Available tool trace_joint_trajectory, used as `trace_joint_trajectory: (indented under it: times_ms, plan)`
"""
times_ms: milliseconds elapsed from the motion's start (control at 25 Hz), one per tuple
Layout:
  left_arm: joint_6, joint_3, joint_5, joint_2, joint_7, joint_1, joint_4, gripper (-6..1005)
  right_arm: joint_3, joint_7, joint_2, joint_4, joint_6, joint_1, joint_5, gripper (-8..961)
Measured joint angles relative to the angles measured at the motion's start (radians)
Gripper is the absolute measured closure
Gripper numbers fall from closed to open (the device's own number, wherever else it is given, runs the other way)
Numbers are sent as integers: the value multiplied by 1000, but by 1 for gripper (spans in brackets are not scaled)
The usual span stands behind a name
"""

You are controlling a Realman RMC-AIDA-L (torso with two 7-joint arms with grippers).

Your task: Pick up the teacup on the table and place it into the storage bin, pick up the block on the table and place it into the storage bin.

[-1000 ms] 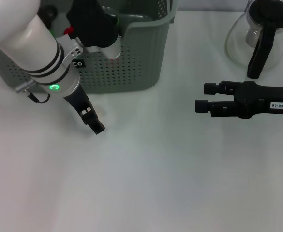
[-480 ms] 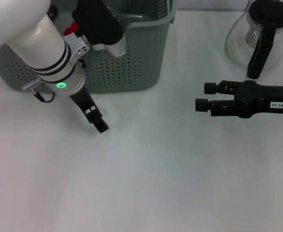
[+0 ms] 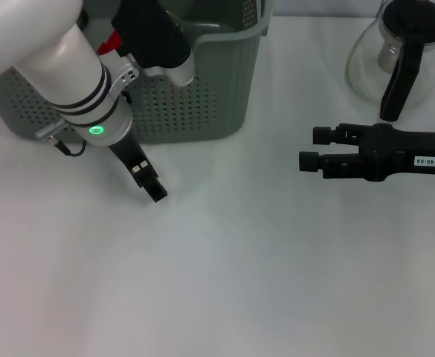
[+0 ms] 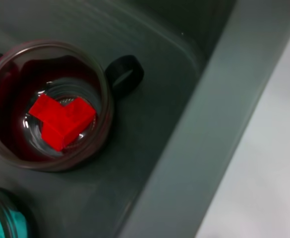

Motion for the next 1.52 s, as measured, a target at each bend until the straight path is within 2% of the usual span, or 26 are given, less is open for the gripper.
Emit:
trace_joint_trajectory:
  times_ms: [200,320,760,960,1080,1160,1280,1320,1360,1400,1440,1520]
  plan:
    - [-2,0,0,0,-1,0,-1,46,0,0,0,0,0,1,-1,58]
    - [-4,0,0,0,-5,0,-2,247,0,0,0,0,0,1,0,58]
    - [1,-4,0,2,-15,-11,-18,510,0,0,0,0,0,1,0,58]
    - [121,-35,-2,4,-19,6,69,573,0,-2,0,0,0,-1,-2,58]
    - [250,-103,-21,2,4,22,184,573,0,-3,-3,0,-4,0,-3,58]
    - [366,-185,-72,0,31,29,270,573,0,-8,-6,0,-7,1,-4,58]
    - [519,-365,-209,8,81,14,356,573,-5,-16,-8,0,-9,2,-5,58]
    - [561,-455,-262,18,100,-3,374,573,-8,-19,-9,0,-9,2,-5,58]
    - [599,-599,-338,43,124,-24,386,573,-13,-24,-9,0,-12,3,-6,58]
    - [605,-654,-365,57,131,-31,388,573,-13,-24,-9,0,-12,3,-6,58]
    - [605,-654,-365,57,131,-31,388,573,-16,-28,-9,0,-14,3,-8,57]
    - [580,-766,-435,101,137,-36,380,574,-18,-29,-9,0,-19,3,-13,57]
